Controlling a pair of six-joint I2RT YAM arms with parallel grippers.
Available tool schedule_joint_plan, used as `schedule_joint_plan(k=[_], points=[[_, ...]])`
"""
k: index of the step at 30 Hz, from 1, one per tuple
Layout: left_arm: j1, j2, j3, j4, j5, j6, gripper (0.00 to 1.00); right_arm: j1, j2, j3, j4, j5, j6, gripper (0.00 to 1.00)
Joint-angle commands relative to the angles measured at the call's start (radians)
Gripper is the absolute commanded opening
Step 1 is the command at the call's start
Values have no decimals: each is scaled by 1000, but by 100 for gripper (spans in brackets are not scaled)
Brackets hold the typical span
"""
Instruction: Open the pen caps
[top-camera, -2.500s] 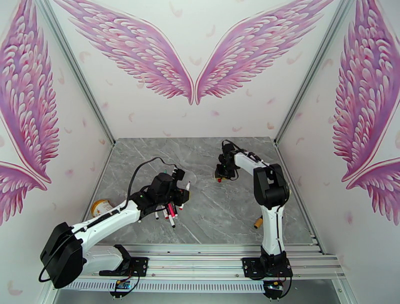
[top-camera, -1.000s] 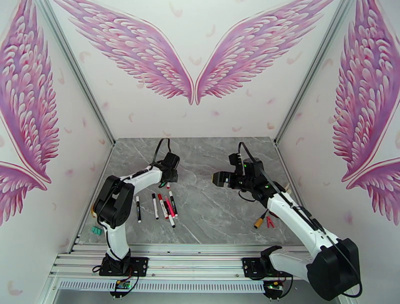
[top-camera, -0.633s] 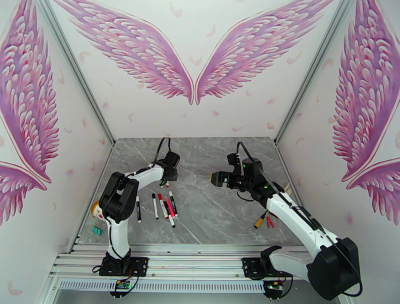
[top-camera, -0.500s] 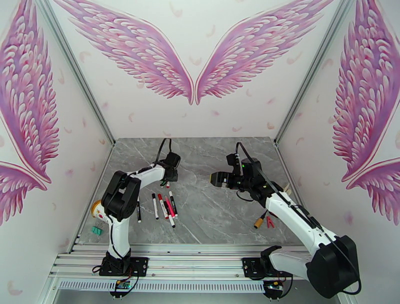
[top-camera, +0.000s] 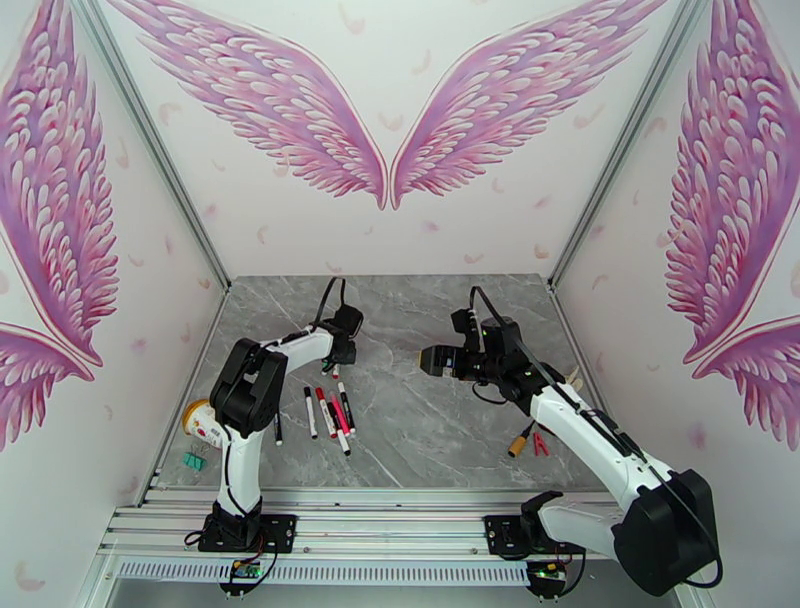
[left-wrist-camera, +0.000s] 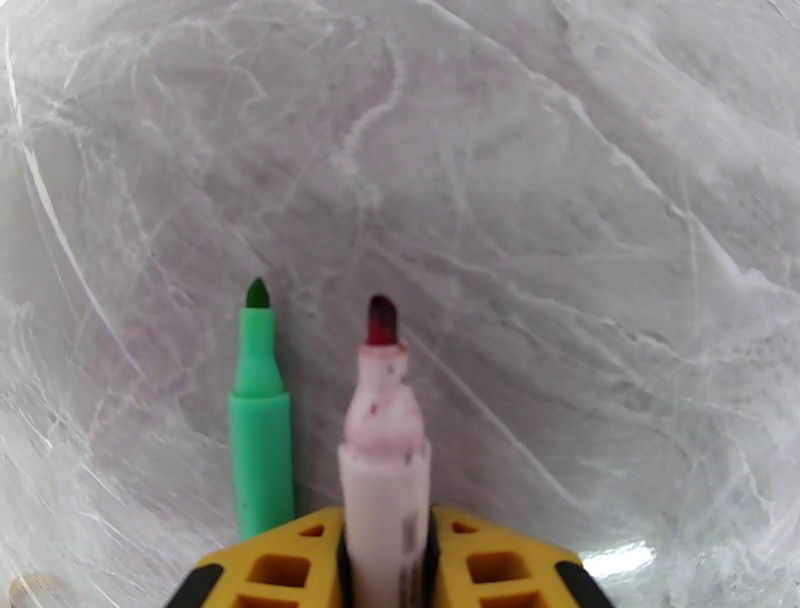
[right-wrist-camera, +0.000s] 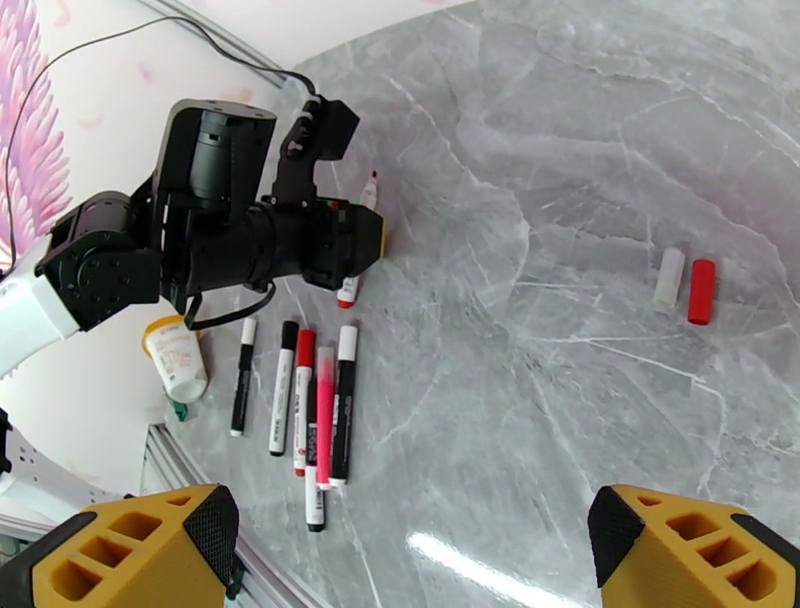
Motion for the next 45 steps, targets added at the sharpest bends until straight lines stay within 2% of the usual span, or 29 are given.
schedule_joint_plan(k=[1, 8, 16, 24, 33, 38, 45], points=[[5, -9, 33, -28, -19, 6, 33, 10, 13, 27, -24, 6, -2, 99], [5, -136, -14, -69, 2, -12, 35, 47, 23, 29, -11, -8, -20, 99], [46, -409, -260, -107, 54, -103, 35, 133, 42, 27, 12, 31, -15, 99], [158, -642, -522, -149, 75, -187, 34, 199, 86, 23, 64, 32, 6, 99], [249, -717, -709, -129, 93, -241, 35, 231, 103, 29, 67, 42, 11, 99], [271, -719, -752, -114, 73, -250, 35, 236, 101, 28, 66, 51, 14, 99], [276, -712, -786, -61, 126, -247, 34, 240, 106, 30, 65, 56, 21, 99]])
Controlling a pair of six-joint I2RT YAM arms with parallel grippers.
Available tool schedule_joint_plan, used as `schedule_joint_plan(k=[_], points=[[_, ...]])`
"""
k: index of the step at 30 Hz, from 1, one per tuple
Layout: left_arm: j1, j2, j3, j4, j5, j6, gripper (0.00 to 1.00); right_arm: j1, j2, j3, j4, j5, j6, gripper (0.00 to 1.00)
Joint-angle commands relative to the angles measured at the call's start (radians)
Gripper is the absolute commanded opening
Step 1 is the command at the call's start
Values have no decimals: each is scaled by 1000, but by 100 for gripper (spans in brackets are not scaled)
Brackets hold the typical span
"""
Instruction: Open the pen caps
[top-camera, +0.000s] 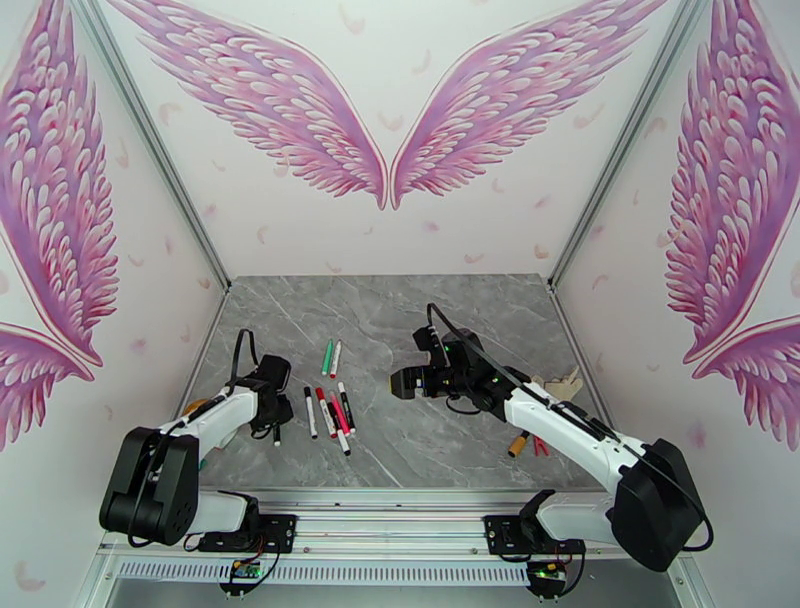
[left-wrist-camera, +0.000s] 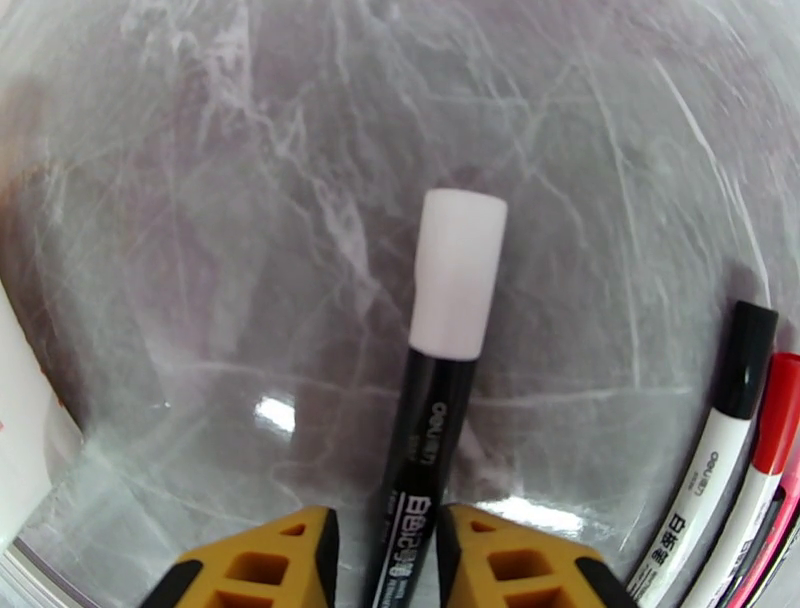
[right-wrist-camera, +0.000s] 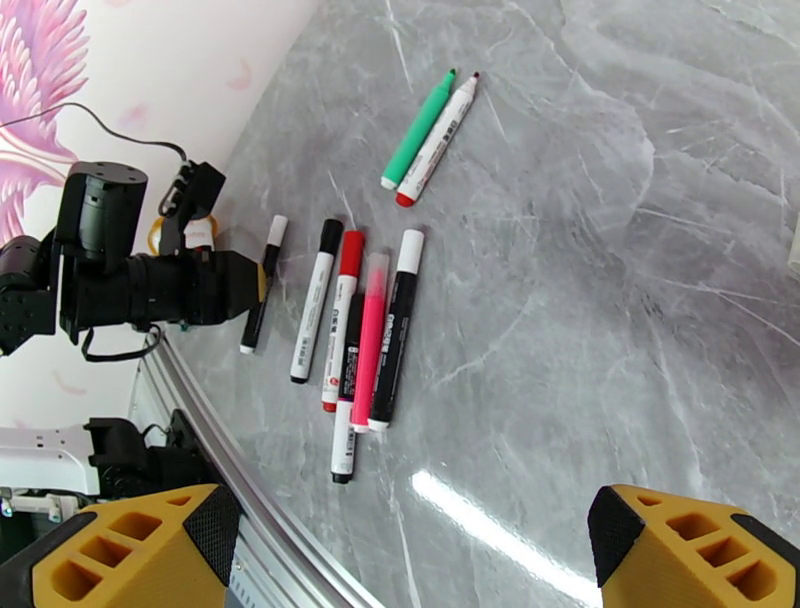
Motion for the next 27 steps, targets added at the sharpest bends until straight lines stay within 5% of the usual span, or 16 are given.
schedule_joint_plan(k=[1, 27], points=[[5, -14, -15, 36, 30, -5, 34, 11, 11, 31, 27, 22, 21, 99], [11, 10, -13, 97, 99, 2, 15, 26, 6, 24, 48, 42, 51, 99]])
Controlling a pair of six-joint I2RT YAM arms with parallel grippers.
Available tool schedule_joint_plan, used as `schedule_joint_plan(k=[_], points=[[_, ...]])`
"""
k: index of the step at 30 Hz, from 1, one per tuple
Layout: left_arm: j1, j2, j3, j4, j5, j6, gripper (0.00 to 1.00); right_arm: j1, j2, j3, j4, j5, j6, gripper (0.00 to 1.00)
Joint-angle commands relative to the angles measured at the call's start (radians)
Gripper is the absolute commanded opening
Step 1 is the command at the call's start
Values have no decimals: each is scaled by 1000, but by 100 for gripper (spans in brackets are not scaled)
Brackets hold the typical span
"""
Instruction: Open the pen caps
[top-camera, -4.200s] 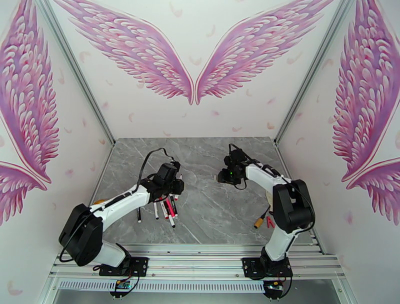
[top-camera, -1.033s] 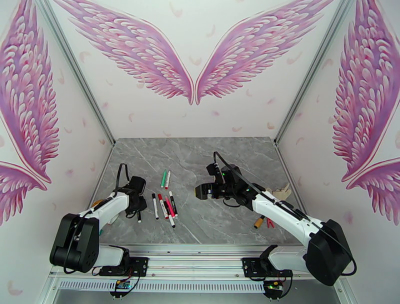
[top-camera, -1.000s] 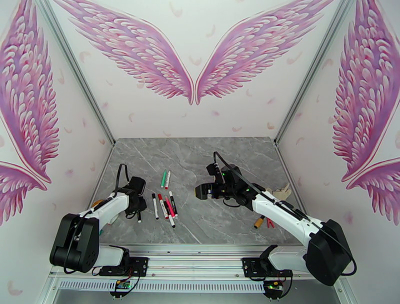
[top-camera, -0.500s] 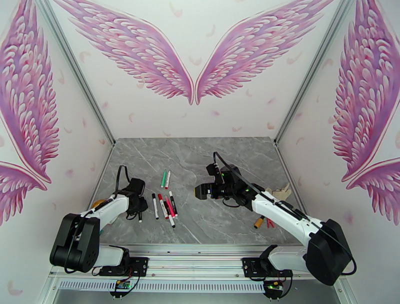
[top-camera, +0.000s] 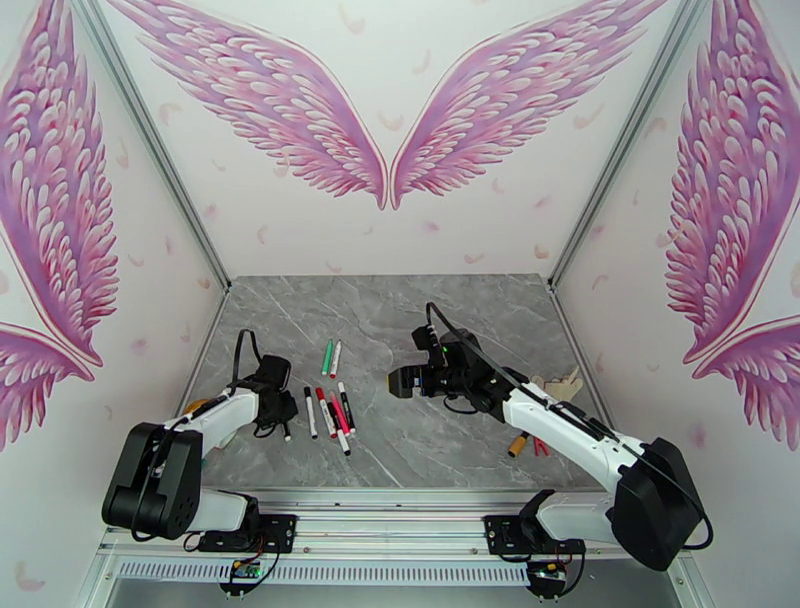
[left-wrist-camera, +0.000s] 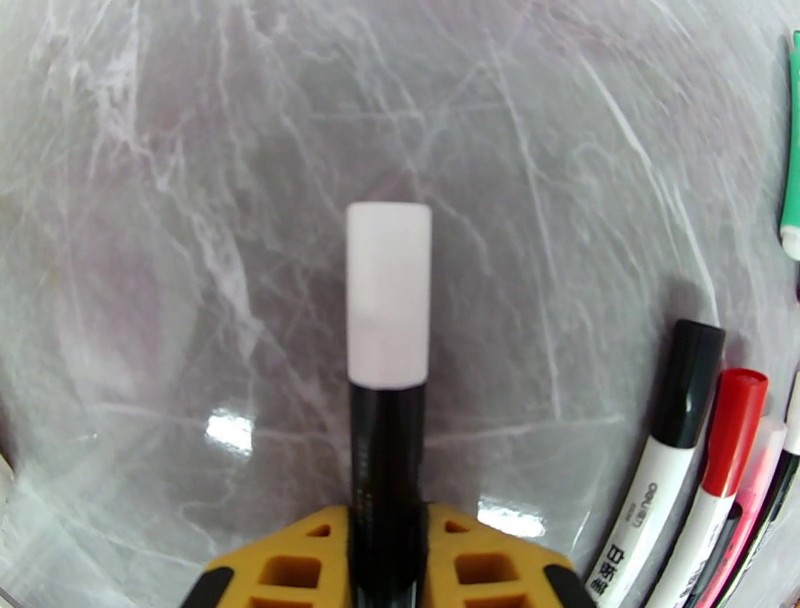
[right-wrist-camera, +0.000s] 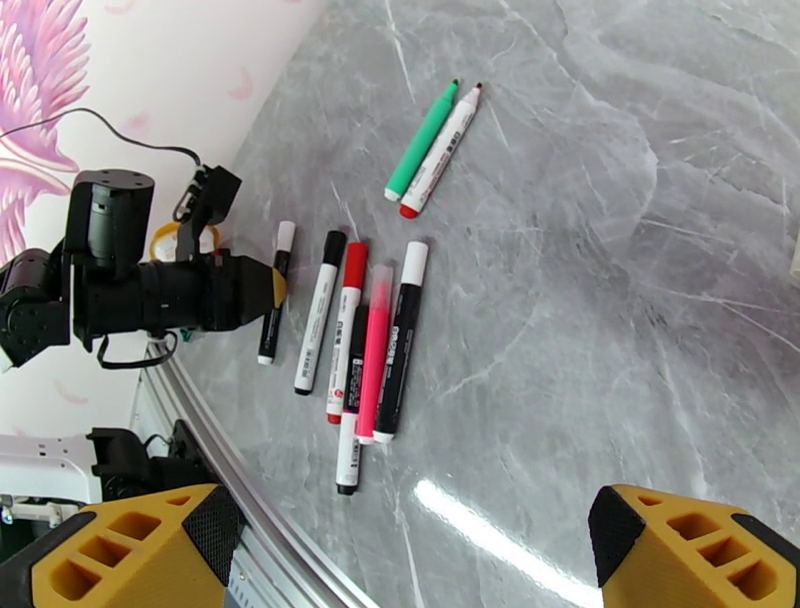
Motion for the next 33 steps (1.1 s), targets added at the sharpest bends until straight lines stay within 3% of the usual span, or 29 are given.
schedule_joint_plan(k=[1, 8, 16, 26, 33], points=[[1, -31, 10, -28, 5, 3, 14, 9, 0, 22, 26, 20, 32, 100], [-71, -242, 47, -71, 6, 47, 14, 9, -12, 18, 85, -40, 153, 94], [-251, -397, 79, 132, 237, 174, 16, 8, 8, 89, 85, -103, 273, 74], [-418, -314, 188, 331, 505, 199, 16, 9, 43, 207, -19, -134, 251, 57], [-498, -219, 237, 401, 545, 182, 16, 11, 34, 239, -64, -108, 237, 52]])
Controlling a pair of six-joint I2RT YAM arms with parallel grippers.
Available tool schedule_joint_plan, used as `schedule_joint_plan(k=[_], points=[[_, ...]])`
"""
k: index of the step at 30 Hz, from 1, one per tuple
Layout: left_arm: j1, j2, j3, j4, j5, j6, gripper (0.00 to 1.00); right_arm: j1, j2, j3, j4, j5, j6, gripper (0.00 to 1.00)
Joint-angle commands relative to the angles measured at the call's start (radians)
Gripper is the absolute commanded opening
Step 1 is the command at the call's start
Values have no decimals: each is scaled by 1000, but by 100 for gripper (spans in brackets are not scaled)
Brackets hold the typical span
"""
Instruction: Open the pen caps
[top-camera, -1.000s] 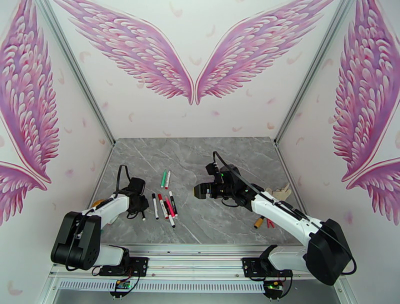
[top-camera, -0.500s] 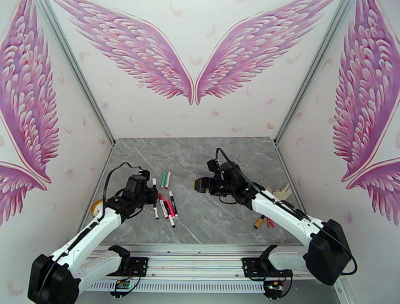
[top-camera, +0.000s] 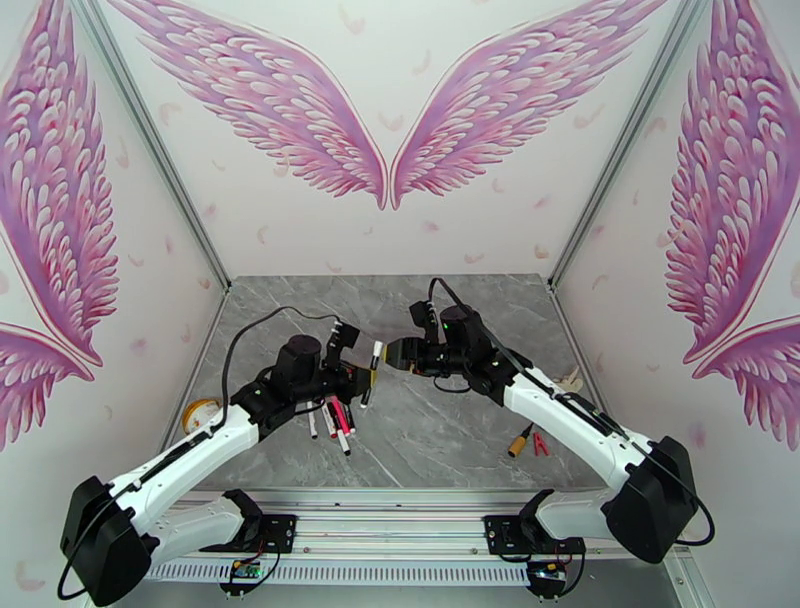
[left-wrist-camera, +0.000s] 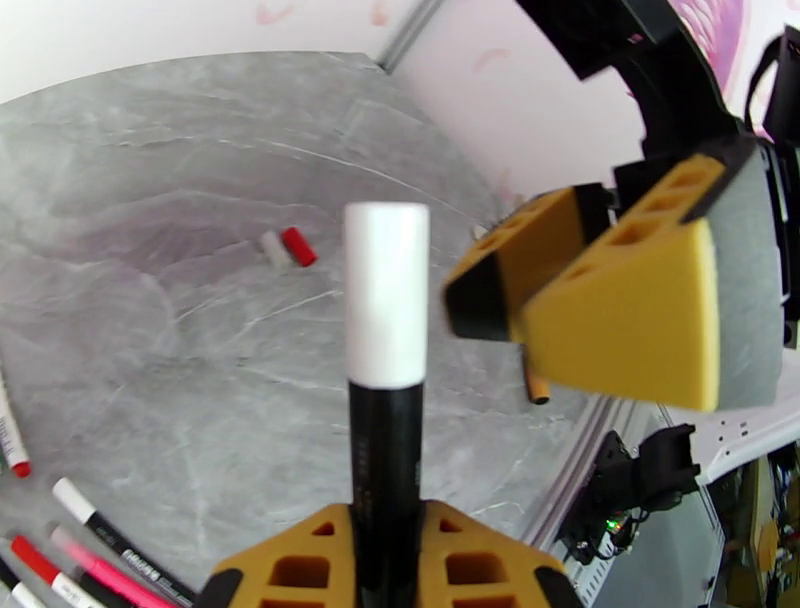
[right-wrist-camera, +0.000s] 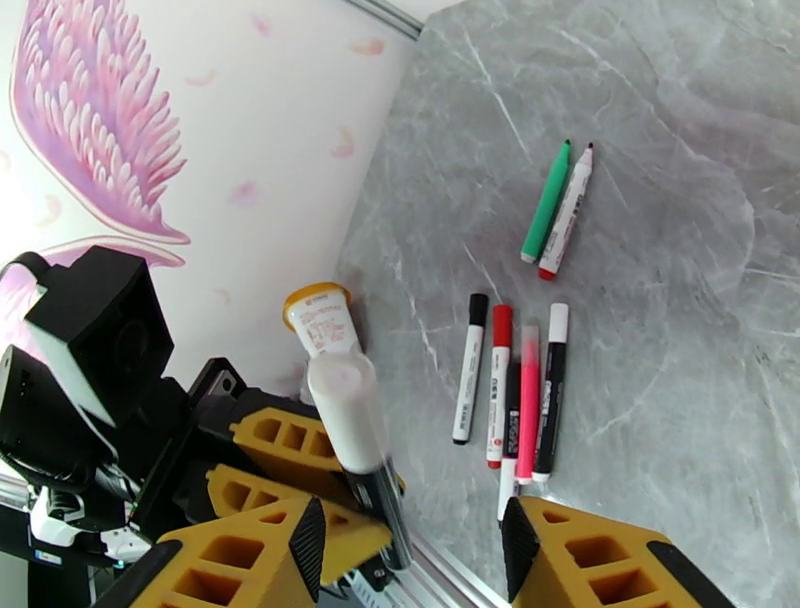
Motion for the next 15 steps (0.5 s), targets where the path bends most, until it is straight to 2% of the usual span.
schedule_joint_plan(k=[1, 15], points=[[-23, 32, 45, 51, 41, -3, 16, 10, 0, 45, -56, 9, -15, 52], [-73, 72, 72, 60, 73, -4, 15, 10, -5, 54, -82, 35, -28, 42]])
